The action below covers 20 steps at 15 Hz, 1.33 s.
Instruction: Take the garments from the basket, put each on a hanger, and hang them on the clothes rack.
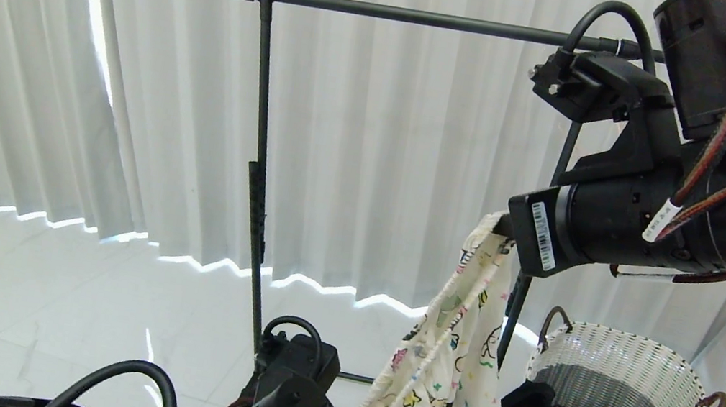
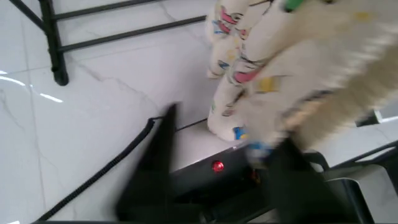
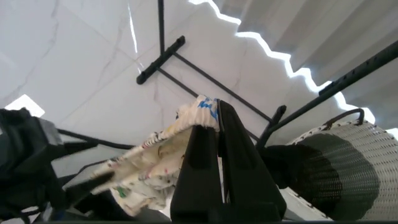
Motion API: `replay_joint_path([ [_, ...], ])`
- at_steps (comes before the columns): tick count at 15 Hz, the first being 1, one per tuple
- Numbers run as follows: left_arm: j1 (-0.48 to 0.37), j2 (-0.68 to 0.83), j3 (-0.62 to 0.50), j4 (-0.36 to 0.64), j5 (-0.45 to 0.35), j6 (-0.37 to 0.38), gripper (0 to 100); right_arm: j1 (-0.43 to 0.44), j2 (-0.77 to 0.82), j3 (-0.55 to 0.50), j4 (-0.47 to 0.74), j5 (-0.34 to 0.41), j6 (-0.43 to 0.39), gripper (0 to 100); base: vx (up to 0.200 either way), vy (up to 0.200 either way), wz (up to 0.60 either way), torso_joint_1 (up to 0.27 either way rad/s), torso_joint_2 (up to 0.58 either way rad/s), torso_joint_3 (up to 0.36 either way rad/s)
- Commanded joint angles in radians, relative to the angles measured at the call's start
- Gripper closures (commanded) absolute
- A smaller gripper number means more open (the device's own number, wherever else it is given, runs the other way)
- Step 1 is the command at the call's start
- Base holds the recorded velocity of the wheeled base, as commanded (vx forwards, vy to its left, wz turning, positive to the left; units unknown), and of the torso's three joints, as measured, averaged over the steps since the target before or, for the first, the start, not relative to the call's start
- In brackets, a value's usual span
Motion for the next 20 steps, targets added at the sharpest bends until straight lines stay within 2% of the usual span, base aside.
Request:
replay_joint_path([
  [1,-0.017,-0.029,0.002,0.001,0.034,0.001,100,-0.016,-0.023,0.022,0.021,-0.001,0.004,100,0.0,0.0,0.0,0.0,0.0,0.0],
  [2,-0.027,-0.049,0.003,0.001,0.063,0.007,100,-0.025,-0.04,0.043,0.034,-0.001,0.01,100,0.0,0.0,0.0,0.0,0.0,0.0],
  [4,-0.027,-0.115,0.008,0.003,0.121,0.084,100,-0.047,-0.106,0.134,0.043,-0.001,0.051,100,0.0,0.0,0.0,0.0,0.0,0.0],
  [6,0.009,-0.198,0.003,0.018,0.101,0.172,100,-0.065,-0.178,0.224,0.044,-0.001,0.073,100,0.0,0.0,0.0,0.0,0.0,0.0],
  [7,0.061,-0.264,-0.038,0.095,0.064,0.291,100,-0.087,-0.246,0.309,0.043,-0.001,0.073,100,0.0,0.0,0.0,0.0,0.0,0.0],
  [8,0.105,-0.304,-0.113,0.178,0.031,0.347,100,-0.094,-0.29,0.349,0.043,-0.001,0.071,100,0.0,0.0,0.0,0.0,0.0,0.0],
  [9,0.134,-0.316,-0.238,0.279,-0.014,0.357,100,-0.094,-0.324,0.358,0.046,-0.001,0.068,100,0.0,0.0,0.0,0.0,0.0,0.0],
  [11,0.168,-0.299,-0.581,0.612,-0.101,0.36,100,-0.101,-0.362,0.322,0.095,-0.002,0.042,100,0.0,0.0,0.0,0.0,0.0,0.0],
  [13,0.167,-0.249,-0.874,0.908,-0.12,0.372,100,-0.131,-0.358,0.209,0.112,-0.005,-0.016,100,0.0,0.0,0.0,0.0,0.0,0.0],
  [14,0.167,-0.227,-0.959,0.958,-0.12,0.372,100,-0.15,-0.338,0.137,0.121,-0.005,-0.048,100,0.0,0.0,0.0,0.0,0.0,0.0],
  [15,0.165,-0.215,-0.999,0.962,-0.117,0.372,100,-0.159,-0.319,0.059,0.142,-0.004,-0.081,100,0.0,0.0,0.0,0.0,0.0,0.0],
  [17,0.15,-0.226,-1.002,0.96,-0.112,0.393,100,-0.16,-0.307,-0.038,0.19,-0.004,-0.099,100,0.0,0.0,0.0,0.0,0.0,0.0],
  [20,0.107,-0.253,-1.002,0.928,-0.112,0.404,100,-0.145,-0.381,-0.03,0.267,0.004,-0.099,100,0.0,0.0,0.0,0.0,0.0,0.0],
])
